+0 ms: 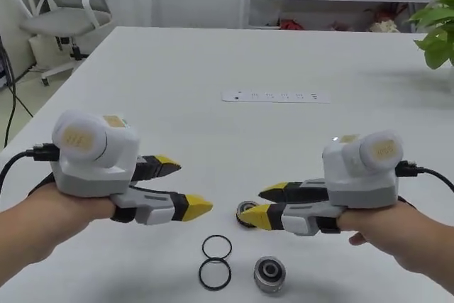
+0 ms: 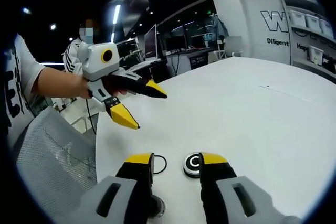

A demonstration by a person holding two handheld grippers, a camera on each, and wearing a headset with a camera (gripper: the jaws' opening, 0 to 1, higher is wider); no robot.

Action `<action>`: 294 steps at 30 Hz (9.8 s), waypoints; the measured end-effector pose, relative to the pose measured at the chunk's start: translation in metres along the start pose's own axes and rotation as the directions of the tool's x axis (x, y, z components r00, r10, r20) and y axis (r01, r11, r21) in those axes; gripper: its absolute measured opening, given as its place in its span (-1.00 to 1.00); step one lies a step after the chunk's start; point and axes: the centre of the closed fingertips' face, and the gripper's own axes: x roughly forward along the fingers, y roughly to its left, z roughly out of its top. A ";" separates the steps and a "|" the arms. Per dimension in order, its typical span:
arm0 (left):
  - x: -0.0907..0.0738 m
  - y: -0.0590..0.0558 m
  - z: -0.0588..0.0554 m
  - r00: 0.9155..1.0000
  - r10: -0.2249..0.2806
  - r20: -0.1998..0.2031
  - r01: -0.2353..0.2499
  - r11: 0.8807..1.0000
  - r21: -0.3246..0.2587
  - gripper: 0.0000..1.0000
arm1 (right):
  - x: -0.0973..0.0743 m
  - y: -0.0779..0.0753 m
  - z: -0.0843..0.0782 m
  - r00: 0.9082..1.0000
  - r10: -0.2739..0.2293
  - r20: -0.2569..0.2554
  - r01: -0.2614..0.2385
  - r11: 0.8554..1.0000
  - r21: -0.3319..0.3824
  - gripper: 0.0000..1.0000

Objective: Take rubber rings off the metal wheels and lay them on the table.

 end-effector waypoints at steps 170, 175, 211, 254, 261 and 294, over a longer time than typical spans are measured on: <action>0.061 -0.052 -0.003 0.992 -0.128 -0.010 0.128 0.988 0.089 -0.39 | 0.005 -0.018 -0.013 0.998 0.035 0.061 -0.045 0.986 0.163 -1.00; 0.046 -0.050 -0.002 0.992 -0.126 0.001 0.125 0.989 0.084 -0.29 | 0.004 -0.010 -0.004 0.996 0.042 0.073 -0.053 0.986 0.156 -1.00; -0.024 -0.040 -0.039 0.999 -0.054 0.000 0.054 0.998 0.020 0.13 | 0.034 0.045 -0.023 0.981 0.192 -0.003 -0.187 0.957 0.220 -1.00; -0.032 -0.041 -0.040 0.999 -0.036 -0.014 0.036 0.999 -0.001 0.15 | 0.016 0.048 -0.029 0.988 0.134 -0.076 -0.130 0.990 0.062 -0.24; -0.035 -0.045 -0.034 0.999 -0.043 -0.010 0.043 0.999 -0.001 0.20 | -0.001 0.046 -0.026 0.992 0.110 -0.059 -0.109 0.994 0.014 -0.11; -0.040 -0.060 -0.023 0.999 -0.050 -0.004 0.050 0.999 0.015 0.51 | -0.072 0.028 -0.045 1.000 -0.024 -0.012 0.023 0.998 -0.060 0.36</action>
